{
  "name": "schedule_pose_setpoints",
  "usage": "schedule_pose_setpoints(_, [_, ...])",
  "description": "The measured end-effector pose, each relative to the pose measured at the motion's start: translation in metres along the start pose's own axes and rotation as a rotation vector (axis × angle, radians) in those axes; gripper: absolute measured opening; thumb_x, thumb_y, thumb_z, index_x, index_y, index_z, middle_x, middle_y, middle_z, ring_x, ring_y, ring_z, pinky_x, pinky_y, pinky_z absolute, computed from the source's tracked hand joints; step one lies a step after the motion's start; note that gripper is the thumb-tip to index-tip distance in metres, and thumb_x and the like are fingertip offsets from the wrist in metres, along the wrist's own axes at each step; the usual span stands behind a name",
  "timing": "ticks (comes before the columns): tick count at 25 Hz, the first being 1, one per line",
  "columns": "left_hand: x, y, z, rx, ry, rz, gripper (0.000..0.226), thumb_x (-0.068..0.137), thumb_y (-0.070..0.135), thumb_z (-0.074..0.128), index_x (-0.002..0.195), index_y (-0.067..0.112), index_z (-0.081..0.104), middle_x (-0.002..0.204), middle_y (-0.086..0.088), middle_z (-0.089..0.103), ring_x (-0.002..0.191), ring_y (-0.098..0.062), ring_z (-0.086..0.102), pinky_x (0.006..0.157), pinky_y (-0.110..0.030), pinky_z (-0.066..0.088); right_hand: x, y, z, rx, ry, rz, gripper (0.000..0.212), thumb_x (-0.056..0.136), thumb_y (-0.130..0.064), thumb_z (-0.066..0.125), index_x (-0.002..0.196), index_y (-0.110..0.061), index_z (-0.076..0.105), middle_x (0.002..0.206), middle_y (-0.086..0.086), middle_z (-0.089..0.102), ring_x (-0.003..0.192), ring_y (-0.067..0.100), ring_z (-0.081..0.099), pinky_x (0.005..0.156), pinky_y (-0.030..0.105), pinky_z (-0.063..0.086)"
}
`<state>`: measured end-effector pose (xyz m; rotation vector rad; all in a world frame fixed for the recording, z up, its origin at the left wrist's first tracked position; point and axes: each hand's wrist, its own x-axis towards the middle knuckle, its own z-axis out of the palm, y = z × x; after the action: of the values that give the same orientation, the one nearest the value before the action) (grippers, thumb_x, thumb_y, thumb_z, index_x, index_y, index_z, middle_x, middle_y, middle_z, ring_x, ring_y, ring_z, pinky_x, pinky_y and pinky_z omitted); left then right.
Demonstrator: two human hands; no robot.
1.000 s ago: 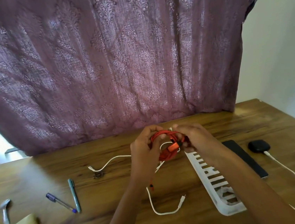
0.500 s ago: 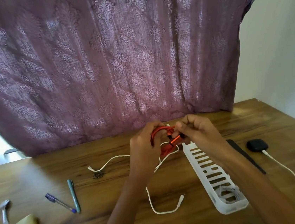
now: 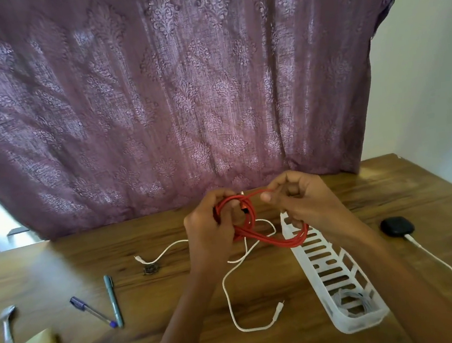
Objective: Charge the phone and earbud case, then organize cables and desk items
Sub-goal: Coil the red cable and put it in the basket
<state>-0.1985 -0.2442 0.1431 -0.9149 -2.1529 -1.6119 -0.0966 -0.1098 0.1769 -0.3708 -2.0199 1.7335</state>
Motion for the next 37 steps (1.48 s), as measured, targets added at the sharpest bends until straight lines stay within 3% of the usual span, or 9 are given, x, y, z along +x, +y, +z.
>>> schedule_pose_setpoints(5, [0.014, -0.008, -0.012, -0.168, 0.121, -0.237, 0.026, 0.083, 0.009, 0.065, 0.076, 0.033, 0.059, 0.063, 0.011, 0.065, 0.05, -0.002, 0.062, 0.053, -0.017, 0.05, -0.011, 0.002, -0.001, 0.52, -0.181, 0.131, 0.02, 0.083, -0.009, 0.053, 0.103, -0.005, 0.054, 0.065, 0.007, 0.057, 0.063, 0.018, 0.064, 0.068, 0.03, 0.057])
schedule_pose_setpoints(10, [0.01, -0.01, -0.013, -0.111, 0.04, -0.244, 0.028, 0.079, 0.01, 0.07, 0.075, 0.035, 0.06, 0.064, 0.017, 0.066, 0.063, -0.006, 0.066, 0.068, -0.033, 0.055, 0.005, -0.001, 0.0, 0.239, 0.118, -0.016, 0.017, 0.094, -0.008, 0.046, 0.1, -0.005, 0.062, 0.06, 0.0, 0.04, 0.045, 0.002, 0.039, 0.046, 0.019, 0.039])
schedule_pose_setpoints(14, [0.011, -0.016, -0.012, -0.197, 0.054, -0.297, 0.021, 0.081, 0.011, 0.067, 0.078, 0.031, 0.062, 0.071, 0.007, 0.07, 0.069, -0.016, 0.067, 0.069, -0.037, 0.055, 0.013, 0.007, -0.002, 0.228, 0.125, 0.004, 0.017, 0.095, -0.009, 0.045, 0.1, -0.004, 0.061, 0.061, 0.0, 0.043, 0.045, 0.002, 0.033, 0.04, 0.015, 0.029])
schedule_pose_setpoints(17, [0.01, -0.011, -0.01, -0.483, 0.075, -0.467, 0.011, 0.085, 0.004, 0.061, 0.084, 0.015, 0.063, 0.058, 0.005, 0.068, 0.053, -0.006, 0.063, 0.051, -0.023, 0.052, 0.014, 0.023, 0.009, 0.186, 0.127, 0.029, 0.014, 0.095, -0.008, 0.046, 0.096, -0.007, 0.06, 0.068, 0.001, 0.053, 0.053, 0.007, 0.044, 0.047, 0.018, 0.04])
schedule_pose_setpoints(21, [0.009, -0.002, -0.005, -0.636, 0.103, -0.547, 0.006, 0.084, 0.001, 0.06, 0.089, 0.002, 0.063, 0.057, 0.001, 0.067, 0.049, -0.006, 0.061, 0.045, -0.017, 0.048, 0.003, 0.045, 0.032, -0.491, 0.383, -0.198, 0.014, 0.088, -0.019, 0.061, 0.102, -0.019, 0.063, 0.099, -0.005, 0.058, 0.094, 0.012, 0.054, 0.078, 0.018, 0.038])
schedule_pose_setpoints(26, [0.001, 0.009, 0.005, -0.581, 0.138, -0.542, 0.004, 0.084, 0.005, 0.063, 0.086, 0.008, 0.064, 0.071, -0.001, 0.071, 0.061, -0.007, 0.066, 0.056, -0.019, 0.054, -0.003, 0.028, 0.059, -0.429, 0.254, -0.291, 0.052, 0.081, -0.049, 0.059, 0.125, -0.021, 0.057, 0.106, -0.004, 0.063, 0.096, 0.005, 0.059, 0.082, 0.016, 0.048])
schedule_pose_setpoints(31, [-0.004, 0.008, 0.003, -0.739, 0.063, -0.578, 0.008, 0.086, 0.001, 0.057, 0.093, 0.004, 0.061, 0.071, -0.002, 0.071, 0.062, -0.008, 0.066, 0.064, -0.025, 0.055, 0.003, 0.021, 0.054, -0.52, 0.249, -0.256, 0.039, 0.081, -0.019, 0.067, 0.118, -0.014, 0.061, 0.101, -0.002, 0.06, 0.082, -0.004, 0.048, 0.072, -0.007, 0.03])
schedule_pose_setpoints(35, [-0.006, 0.006, -0.001, -0.757, -0.054, -0.555, 0.013, 0.087, -0.001, 0.054, 0.094, 0.009, 0.059, 0.075, 0.0, 0.071, 0.065, -0.004, 0.066, 0.06, -0.019, 0.054, 0.002, 0.018, 0.053, -0.411, 0.177, -0.166, 0.025, 0.08, -0.011, 0.064, 0.104, -0.018, 0.06, 0.082, -0.009, 0.063, 0.071, -0.001, 0.058, 0.062, 0.0, 0.042])
schedule_pose_setpoints(37, [-0.006, 0.004, -0.002, -0.53, -0.083, -0.395, 0.026, 0.086, -0.003, 0.056, 0.101, 0.019, 0.057, 0.088, 0.002, 0.067, 0.07, 0.004, 0.062, 0.062, -0.014, 0.049, 0.0, 0.018, 0.052, -0.307, 0.213, -0.174, 0.024, 0.078, -0.006, 0.065, 0.094, -0.02, 0.053, 0.075, -0.006, 0.064, 0.067, 0.006, 0.062, 0.057, 0.007, 0.046])
